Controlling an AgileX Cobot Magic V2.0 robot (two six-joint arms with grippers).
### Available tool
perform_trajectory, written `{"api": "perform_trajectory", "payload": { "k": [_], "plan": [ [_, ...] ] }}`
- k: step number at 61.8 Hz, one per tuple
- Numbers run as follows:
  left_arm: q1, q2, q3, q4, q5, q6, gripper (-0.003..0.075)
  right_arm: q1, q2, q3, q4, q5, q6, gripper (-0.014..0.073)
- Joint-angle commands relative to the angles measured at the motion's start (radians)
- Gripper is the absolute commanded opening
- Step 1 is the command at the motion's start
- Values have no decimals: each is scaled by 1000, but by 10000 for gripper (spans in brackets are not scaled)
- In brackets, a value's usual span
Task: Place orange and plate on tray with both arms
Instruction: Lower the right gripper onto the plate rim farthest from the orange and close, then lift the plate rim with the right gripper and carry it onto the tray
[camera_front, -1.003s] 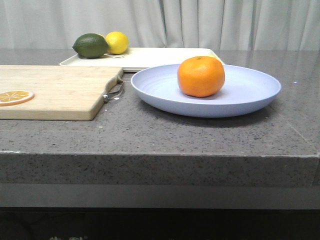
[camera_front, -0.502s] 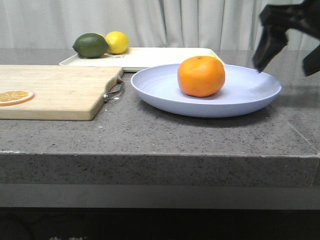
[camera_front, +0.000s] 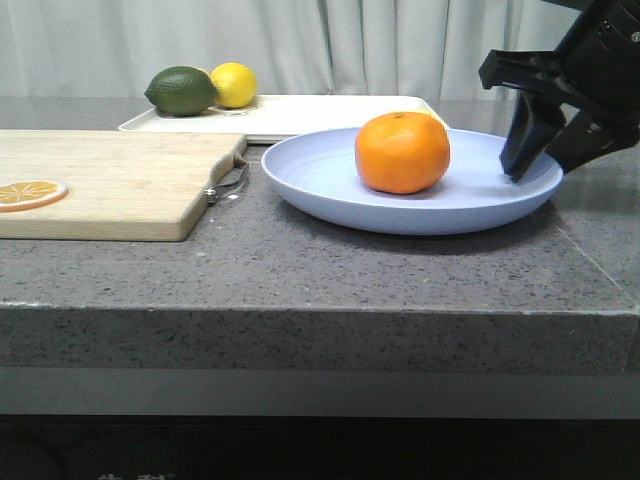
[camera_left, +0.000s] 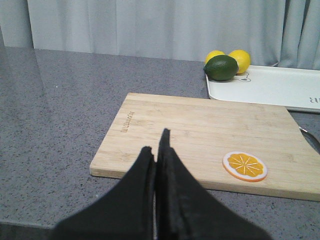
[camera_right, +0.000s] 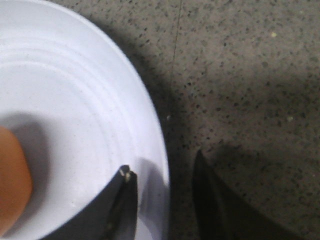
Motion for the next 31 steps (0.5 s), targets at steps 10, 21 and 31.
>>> {"api": "perform_trajectory", "payload": {
  "k": [10, 21, 31],
  "plan": [
    [1, 11, -24, 1, -82, -9, -18, -1, -41, -35, 13, -31, -4, -11],
    [1, 11, -24, 1, -82, -9, -18, -12, -41, -97, 30, 62, -4, -68],
    [1, 11, -24, 1, -82, -9, -18, -26, -37, -228, 69, 159, -4, -68]
  ]
}}
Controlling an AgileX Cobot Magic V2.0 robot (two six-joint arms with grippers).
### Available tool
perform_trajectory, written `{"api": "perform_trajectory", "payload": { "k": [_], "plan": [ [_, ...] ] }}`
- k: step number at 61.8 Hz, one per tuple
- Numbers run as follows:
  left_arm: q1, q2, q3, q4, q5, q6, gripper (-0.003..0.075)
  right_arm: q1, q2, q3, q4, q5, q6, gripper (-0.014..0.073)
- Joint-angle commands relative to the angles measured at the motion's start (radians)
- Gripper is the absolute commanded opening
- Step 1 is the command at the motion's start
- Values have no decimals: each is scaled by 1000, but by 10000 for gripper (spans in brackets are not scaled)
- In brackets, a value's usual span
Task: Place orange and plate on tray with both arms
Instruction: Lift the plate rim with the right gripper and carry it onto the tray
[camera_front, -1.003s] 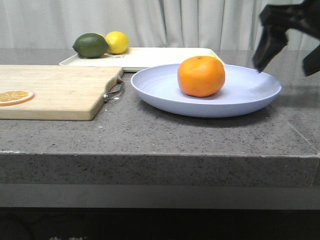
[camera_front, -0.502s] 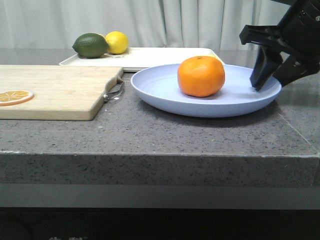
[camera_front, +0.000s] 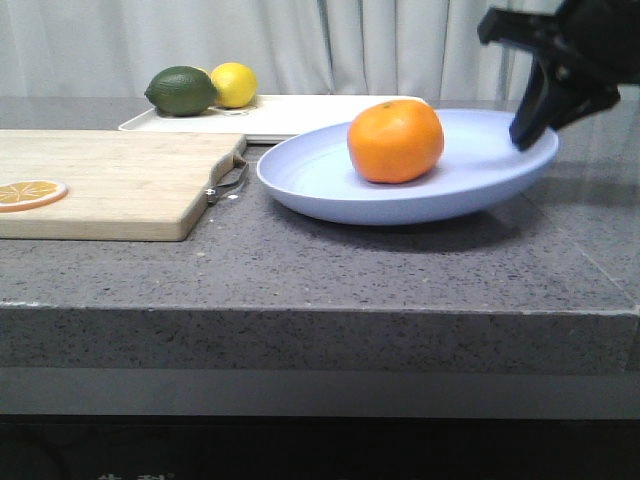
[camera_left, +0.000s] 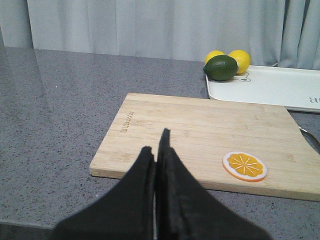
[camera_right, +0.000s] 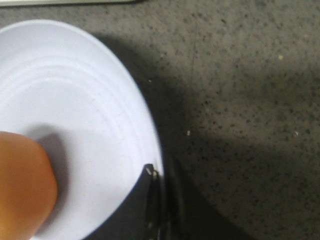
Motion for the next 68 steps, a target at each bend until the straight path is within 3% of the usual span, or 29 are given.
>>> {"api": "perform_trajectory", "payload": {
  "k": [1, 17, 35, 49, 61, 68],
  "plan": [
    [1, 11, -24, 1, -82, -9, -18, -13, -35, -107, 30, 27, -12, -68],
    [1, 11, -24, 1, -82, -9, -18, -18, 105, -435, 113, 175, -12, -68],
    [1, 11, -24, 1, -82, -9, -18, -18, 425, -921, 264, 218, -2, -60],
    [1, 11, -24, 1, -82, -9, -18, -18, 694, -1310, 272, 250, 70, -60],
    [1, 11, -24, 1, -82, -9, -18, -18, 855, -1525, 272, 220, 104, -60],
    [1, 11, -24, 1, -82, -9, -18, -18, 897, -1560, 272, 184, 104, -60]
  ]
}}
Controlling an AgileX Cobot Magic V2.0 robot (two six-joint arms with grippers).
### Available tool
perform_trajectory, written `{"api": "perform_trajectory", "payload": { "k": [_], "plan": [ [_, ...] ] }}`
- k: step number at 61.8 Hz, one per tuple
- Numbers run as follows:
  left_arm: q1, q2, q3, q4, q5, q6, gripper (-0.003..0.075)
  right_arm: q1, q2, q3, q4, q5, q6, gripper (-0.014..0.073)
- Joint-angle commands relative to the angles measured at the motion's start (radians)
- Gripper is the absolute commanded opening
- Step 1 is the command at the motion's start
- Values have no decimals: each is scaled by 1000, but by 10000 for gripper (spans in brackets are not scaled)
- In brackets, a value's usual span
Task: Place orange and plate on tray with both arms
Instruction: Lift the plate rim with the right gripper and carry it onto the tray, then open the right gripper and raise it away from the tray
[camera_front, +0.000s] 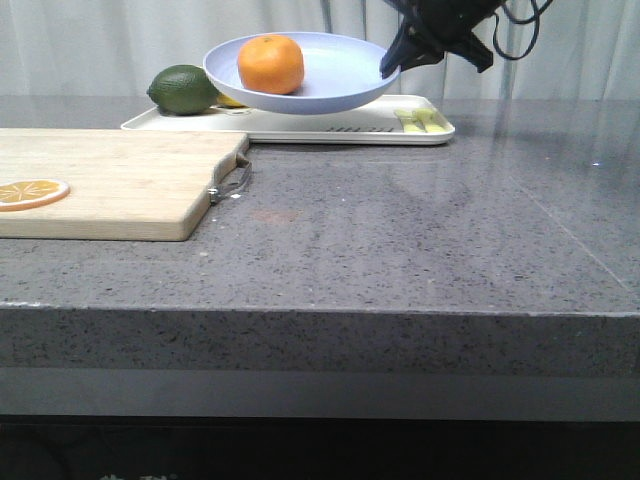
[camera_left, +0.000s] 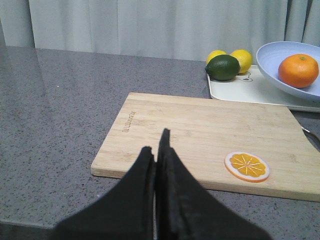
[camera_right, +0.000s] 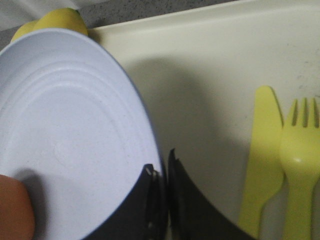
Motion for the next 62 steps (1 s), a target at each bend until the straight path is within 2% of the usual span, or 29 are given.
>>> {"api": "perform_trajectory", "payload": {
  "k": [1, 18, 41, 50, 62],
  "plan": [
    [1, 11, -24, 1, -82, -9, -18, -5, -60, -60, 70, -110, 15, -60],
    [1, 11, -24, 1, -82, -9, -18, -5, -26, -60, 70, -202, 15, -60],
    [1, 11, -24, 1, -82, -9, -18, 4, 9, -60, 69, -228, -15, -52],
    [1, 11, -24, 1, -82, -9, -18, 19, 15, -60, 69, -243, -15, 36],
    [1, 11, -24, 1, -82, -9, -18, 29, 15, -60, 68, -256, -24, 225]
  ]
}}
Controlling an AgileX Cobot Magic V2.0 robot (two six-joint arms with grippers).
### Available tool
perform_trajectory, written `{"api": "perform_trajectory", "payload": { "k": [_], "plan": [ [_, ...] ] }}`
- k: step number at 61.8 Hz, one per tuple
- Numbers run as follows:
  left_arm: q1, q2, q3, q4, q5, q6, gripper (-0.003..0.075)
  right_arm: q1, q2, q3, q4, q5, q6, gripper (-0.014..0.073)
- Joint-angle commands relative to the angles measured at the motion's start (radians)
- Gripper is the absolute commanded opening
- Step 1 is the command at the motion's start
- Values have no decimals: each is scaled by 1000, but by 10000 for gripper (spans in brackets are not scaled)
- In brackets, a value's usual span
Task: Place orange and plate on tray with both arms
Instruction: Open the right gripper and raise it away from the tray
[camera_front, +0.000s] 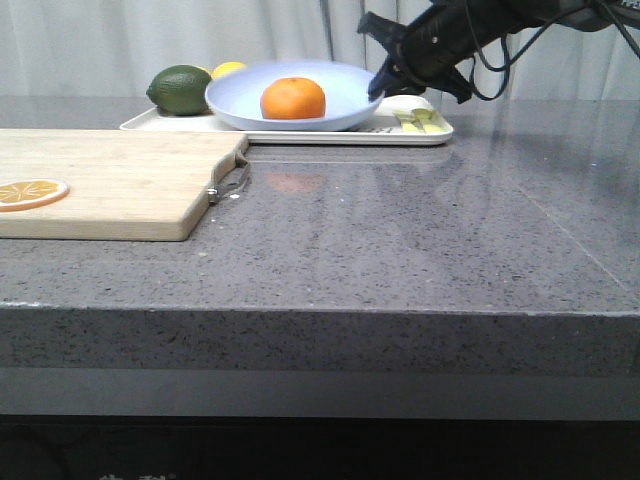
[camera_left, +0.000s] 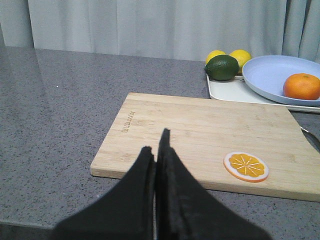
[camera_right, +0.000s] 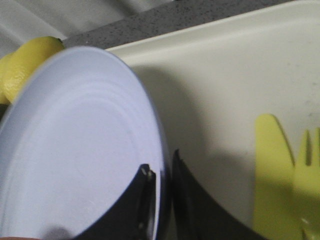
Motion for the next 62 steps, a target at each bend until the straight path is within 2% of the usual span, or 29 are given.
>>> {"api": "perform_trajectory", "payload": {
  "k": [1, 11, 16, 22, 27, 34, 39, 47, 55, 62],
  "plan": [
    [1, 11, -24, 1, -82, -9, -18, 1, -79, -38, 42, -67, -15, 237],
    [1, 11, -24, 1, -82, -9, -18, -9, -93, -41, 25, -36, -15, 363],
    [1, 11, -24, 1, -82, -9, -18, -22, -126, -42, -2, 13, -15, 382],
    [1, 11, -24, 1, -82, -9, -18, -39, -177, -42, -60, 122, -15, 321],
    [1, 11, -24, 1, -82, -9, -18, -46, -225, -42, -104, 222, -15, 216],
    [1, 11, -24, 1, -82, -9, -18, -49, -287, -42, -190, 364, -15, 17],
    [1, 11, -24, 1, -82, -9, -18, -49, -318, -42, -263, 453, -14, -57],
    [1, 11, -24, 1, -82, -9, -18, -50, -357, -42, -388, 588, -2, -61],
    [1, 11, -24, 1, -82, -9, -18, -52, -409, -13, -405, 589, 5, -60],
    [1, 11, -24, 1, -82, -9, -18, -53, -495, 76, -426, 590, -2, -60]
  ]
}}
